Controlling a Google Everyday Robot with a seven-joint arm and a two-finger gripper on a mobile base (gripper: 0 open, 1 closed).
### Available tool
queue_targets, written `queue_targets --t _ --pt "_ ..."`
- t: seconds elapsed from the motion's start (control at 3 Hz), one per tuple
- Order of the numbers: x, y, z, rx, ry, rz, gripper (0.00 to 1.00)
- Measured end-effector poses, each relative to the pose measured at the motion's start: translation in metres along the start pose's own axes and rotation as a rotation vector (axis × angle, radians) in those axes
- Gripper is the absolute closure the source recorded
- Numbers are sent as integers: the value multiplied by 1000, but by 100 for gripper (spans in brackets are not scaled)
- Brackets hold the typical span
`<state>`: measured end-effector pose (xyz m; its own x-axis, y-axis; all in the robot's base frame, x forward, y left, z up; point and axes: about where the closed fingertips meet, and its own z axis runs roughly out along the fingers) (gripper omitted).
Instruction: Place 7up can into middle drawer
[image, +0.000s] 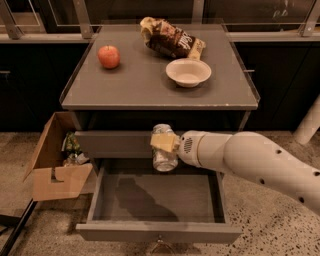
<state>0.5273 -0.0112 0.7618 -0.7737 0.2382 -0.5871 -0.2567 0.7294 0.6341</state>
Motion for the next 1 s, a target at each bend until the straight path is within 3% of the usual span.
queue_targets --t 0.67,1.0 --pt "67 -28 35 -43 295 36 100" --pt "96 -41 46 -49 395 48 100"
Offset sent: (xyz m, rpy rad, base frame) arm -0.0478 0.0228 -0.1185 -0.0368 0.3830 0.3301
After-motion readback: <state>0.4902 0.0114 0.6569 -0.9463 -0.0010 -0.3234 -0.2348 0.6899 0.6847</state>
